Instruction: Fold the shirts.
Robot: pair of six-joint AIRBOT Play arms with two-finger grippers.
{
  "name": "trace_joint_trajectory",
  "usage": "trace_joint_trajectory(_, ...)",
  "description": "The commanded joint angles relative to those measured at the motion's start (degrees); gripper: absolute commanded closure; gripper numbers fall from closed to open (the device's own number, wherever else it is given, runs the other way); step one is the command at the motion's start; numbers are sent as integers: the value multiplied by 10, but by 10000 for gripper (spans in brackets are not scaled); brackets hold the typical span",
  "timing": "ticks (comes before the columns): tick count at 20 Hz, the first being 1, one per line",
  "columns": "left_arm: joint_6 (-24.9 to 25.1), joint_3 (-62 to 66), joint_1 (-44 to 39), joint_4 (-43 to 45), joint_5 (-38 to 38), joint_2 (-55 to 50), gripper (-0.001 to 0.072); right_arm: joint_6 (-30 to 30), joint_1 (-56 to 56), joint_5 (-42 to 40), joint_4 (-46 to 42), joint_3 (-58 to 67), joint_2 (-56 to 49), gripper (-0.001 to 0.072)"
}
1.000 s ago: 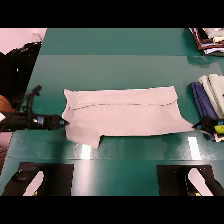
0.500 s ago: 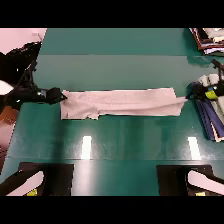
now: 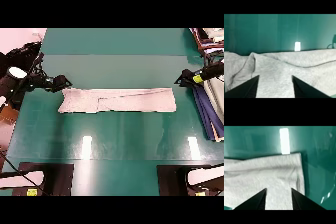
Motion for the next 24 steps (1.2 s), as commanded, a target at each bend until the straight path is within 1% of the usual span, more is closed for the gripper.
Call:
trace_joint_trajectory(1,3,10,0,-19,-7,-9,190,1,-4,18,18,44,-35,325)
trace_joint_trajectory(3,3,10,0,-19,-36,-5,191,-22,-19,47,18,45,-35,322)
trace_joint_trajectory(4,3,10,0,-19,-60,-5,236,-35,-28,65,17,44,-35,322)
trace_joint_trajectory(5,4,10,0,-19,-85,-5,439,-47,-38,83,17,43,-35,322)
trace_joint_trajectory(6,13,10,0,-21,-105,-5,658,-57,-50,100,14,43,-35,322)
trace_joint_trajectory(7,30,10,0,-26,-119,-5,683,-58,-62,110,15,43,-36,322)
trace_joint_trajectory(8,33,10,0,-28,-129,-5,683,-58,-75,120,15,43,-37,322)
trace_joint_trajectory(9,33,10,-1,-32,-136,-5,683,-58,-85,132,15,43,-41,300)
trace_joint_trajectory(10,33,10,-5,-36,-141,-5,684,-58,-94,151,16,43,-50,160)
trace_joint_trajectory(11,33,10,-14,-39,-143,-5,684,-58,-99,172,20,43,-62,135)
trace_joint_trajectory(13,33,10,-46,-38,-138,-5,684,-58,-100,196,21,43,-94,136)
trace_joint_trajectory(14,33,10,-65,-38,-129,-5,683,-58,-96,195,28,43,-107,139)
trace_joint_trajectory(15,33,10,-86,-38,-119,-5,684,-58,-92,193,45,43,-117,161)
trace_joint_trajectory(16,32,10,-108,-38,-104,-5,684,-58,-86,188,54,43,-127,161)
trace_joint_trajectory(21,-2,10,-179,-38,-22,-7,684,-62,-42,174,56,43,-158,162)
trace_joint_trajectory(22,-3,11,-187,-38,-14,-9,684,-62,-32,165,55,43,-160,178)
trace_joint_trajectory(23,-4,10,-196,-38,-9,-12,684,-62,-23,155,56,43,-160,230)
trace_joint_trajectory(24,-7,11,-204,-38,-7,-16,685,-62,-15,149,56,43,-160,251)
